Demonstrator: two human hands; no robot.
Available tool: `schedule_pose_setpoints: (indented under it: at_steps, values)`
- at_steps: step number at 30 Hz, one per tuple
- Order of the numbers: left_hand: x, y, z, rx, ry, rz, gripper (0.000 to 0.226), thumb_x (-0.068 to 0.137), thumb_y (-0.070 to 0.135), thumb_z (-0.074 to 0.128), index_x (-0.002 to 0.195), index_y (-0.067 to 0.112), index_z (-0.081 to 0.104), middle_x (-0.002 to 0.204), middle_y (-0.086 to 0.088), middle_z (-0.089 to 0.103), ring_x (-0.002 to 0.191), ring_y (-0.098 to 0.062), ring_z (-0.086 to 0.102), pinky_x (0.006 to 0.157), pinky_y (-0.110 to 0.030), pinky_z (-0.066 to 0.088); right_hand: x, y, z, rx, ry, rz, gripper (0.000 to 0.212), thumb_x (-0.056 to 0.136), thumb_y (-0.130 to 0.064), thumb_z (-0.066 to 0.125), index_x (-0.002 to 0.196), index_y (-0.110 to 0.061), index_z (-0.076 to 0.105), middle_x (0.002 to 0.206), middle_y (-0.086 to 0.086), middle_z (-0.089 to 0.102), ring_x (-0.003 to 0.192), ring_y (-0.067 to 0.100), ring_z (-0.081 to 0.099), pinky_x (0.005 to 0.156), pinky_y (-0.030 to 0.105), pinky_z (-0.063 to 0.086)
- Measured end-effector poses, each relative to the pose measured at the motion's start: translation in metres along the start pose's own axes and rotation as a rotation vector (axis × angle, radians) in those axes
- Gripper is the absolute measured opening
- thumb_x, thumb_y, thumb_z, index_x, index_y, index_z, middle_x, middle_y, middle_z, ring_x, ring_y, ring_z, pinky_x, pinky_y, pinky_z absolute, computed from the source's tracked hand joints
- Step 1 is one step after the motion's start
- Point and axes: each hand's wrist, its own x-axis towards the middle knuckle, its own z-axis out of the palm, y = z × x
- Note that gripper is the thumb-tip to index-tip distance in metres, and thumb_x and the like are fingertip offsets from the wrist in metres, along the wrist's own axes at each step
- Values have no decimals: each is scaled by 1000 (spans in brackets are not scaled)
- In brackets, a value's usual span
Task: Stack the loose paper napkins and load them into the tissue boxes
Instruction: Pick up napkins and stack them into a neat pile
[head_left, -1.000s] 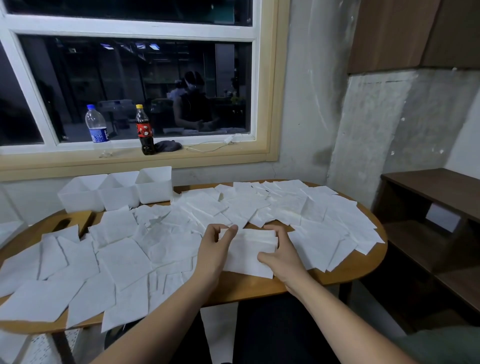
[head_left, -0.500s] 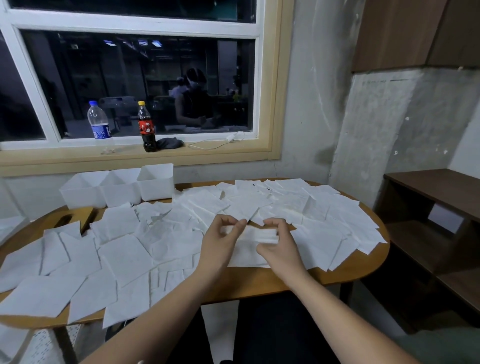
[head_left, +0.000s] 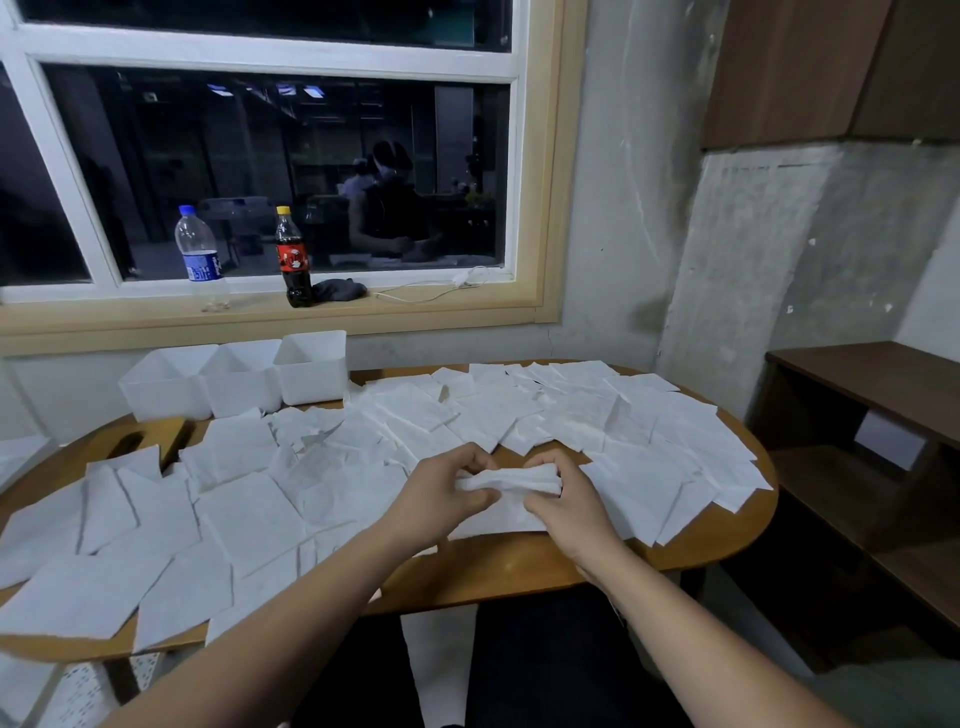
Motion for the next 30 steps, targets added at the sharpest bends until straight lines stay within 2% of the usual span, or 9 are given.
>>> schedule_pose_setpoints:
  at_steps: [4,7,10,14,18,21,25,28,30]
  values:
    - [2,-1,-7,39,-55,-18,25,91,34,85,110,39,70,107,20,73,100,-5,68,86,-20,54,1,7,-2,-18,-65,54,39,88,-9,71,117,-32,60,110,-6,71,103,16,70,87,33,57]
    - [9,-1,-16,87,-95,-41,19,93,40,82,108,38,71,108,16,72,101,-11,68,82,-18,51,6,9,-5,-62,-93,51,39,88,-12,68,121,-32,66,109,-11,76,102,11,72,95,41,60]
    - [23,8,-33,121,-87,-23,15,95,42,80,106,35,73,107,14,72,102,-12,69,83,-23,57,21,-6,-10,-67,-75,14,37,92,-16,71,127,-28,68,115,-11,75,106,10,71,99,42,60]
    - [44,23,-70,213,-125,9,19,93,43,81,105,32,72,104,9,73,97,-14,70,86,-38,64,49,-38,-14,-69,-98,-58,17,93,-20,72,111,-20,70,107,0,75,103,25,72,87,42,60]
    - [70,37,-113,288,-123,19,25,92,48,81,109,34,70,104,10,73,94,-13,71,82,-37,66,88,-84,-4,-126,-201,-136,13,95,-21,73,107,-27,72,103,-8,76,97,14,73,86,41,62]
    - [90,37,-146,219,-80,-15,19,93,44,80,105,31,73,99,8,77,90,-14,75,81,-41,68,123,-116,8,-127,-256,-161,19,95,-17,73,110,-27,73,102,-8,79,94,14,75,82,39,60]
    - [113,15,-183,19,2,-141,18,91,35,85,98,21,75,95,1,81,87,-21,78,77,-44,64,171,-141,32,-37,-282,-157,13,96,-16,74,108,-20,72,101,2,80,96,29,77,81,43,60]
    - [125,-9,-205,-116,96,-219,26,89,35,87,97,15,73,94,-9,79,76,-18,71,62,-32,47,207,-148,61,50,-306,-117,16,93,-25,79,105,-19,72,102,9,80,96,34,75,88,48,61]
    - [131,-25,-220,-183,147,-262,24,91,32,87,97,13,74,94,-10,79,74,-14,70,61,-27,46,231,-149,84,93,-331,-75,27,88,-30,82,108,-16,72,106,12,79,103,34,75,93,48,61]
